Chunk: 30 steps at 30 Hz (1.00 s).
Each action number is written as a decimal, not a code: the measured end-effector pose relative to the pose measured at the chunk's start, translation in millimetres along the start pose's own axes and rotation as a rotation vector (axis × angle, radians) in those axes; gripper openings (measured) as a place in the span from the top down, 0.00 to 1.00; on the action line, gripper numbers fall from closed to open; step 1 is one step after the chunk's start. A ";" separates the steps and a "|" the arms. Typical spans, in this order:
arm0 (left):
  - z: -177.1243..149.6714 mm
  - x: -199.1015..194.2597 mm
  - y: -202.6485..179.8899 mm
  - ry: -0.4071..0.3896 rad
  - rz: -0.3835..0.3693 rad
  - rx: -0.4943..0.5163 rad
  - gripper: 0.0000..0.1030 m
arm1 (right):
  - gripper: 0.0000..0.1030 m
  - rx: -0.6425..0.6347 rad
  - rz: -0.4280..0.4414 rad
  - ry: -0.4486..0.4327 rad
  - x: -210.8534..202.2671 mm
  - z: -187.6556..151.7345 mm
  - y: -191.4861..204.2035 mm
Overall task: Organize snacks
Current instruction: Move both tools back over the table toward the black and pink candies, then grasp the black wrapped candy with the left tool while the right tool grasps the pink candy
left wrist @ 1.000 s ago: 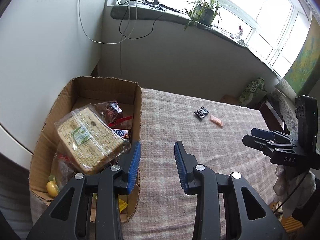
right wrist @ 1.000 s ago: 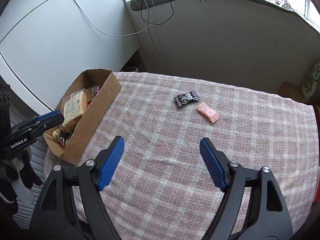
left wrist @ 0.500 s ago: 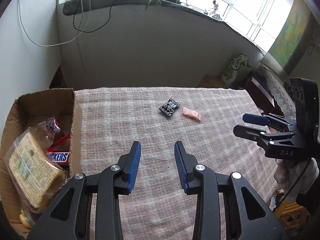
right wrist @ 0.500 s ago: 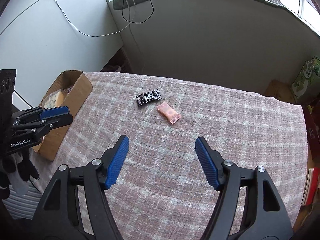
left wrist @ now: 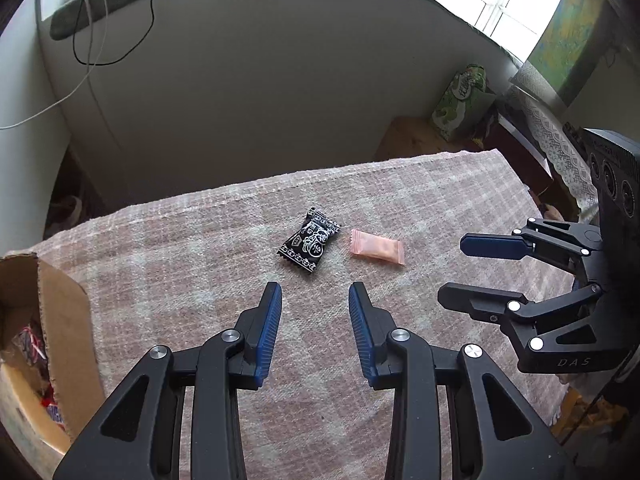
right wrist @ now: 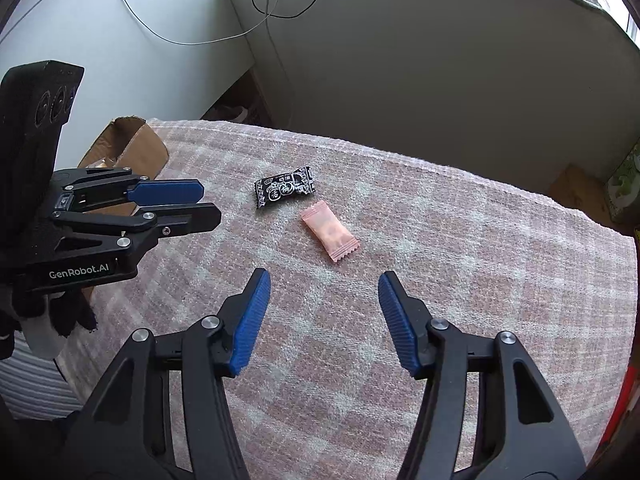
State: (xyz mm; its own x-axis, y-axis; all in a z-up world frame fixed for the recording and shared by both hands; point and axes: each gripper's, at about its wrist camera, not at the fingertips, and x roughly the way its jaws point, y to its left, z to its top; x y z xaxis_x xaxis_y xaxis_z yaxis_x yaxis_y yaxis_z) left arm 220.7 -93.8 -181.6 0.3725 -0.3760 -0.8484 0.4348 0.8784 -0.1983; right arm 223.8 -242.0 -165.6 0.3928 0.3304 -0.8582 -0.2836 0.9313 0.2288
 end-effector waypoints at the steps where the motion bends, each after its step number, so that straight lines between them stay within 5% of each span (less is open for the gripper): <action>1: 2.6 3.8 0.3 0.005 0.004 0.008 0.68 | 0.43 0.000 0.003 0.002 2.8 1.7 -0.9; 11: 29.7 40.0 -8.1 0.048 0.054 0.150 0.67 | 0.43 -0.032 0.021 0.040 31.9 18.3 -6.4; 26: 37.3 58.9 -5.8 0.084 0.031 0.178 0.67 | 0.52 -0.068 0.028 0.070 57.6 37.0 -2.8; 30: 33.0 58.0 -6.6 0.062 0.045 0.189 0.76 | 0.56 -0.073 0.023 0.074 61.1 39.9 -0.2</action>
State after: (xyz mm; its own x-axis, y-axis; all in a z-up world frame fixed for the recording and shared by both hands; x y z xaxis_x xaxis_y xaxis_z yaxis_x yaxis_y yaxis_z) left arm 266.6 -131.2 -213.2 0.3462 -0.3140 -0.8840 0.5671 0.8207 -0.0694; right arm 282.7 -215.9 -199.8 0.3206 0.3371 -0.8852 -0.3561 0.9089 0.2171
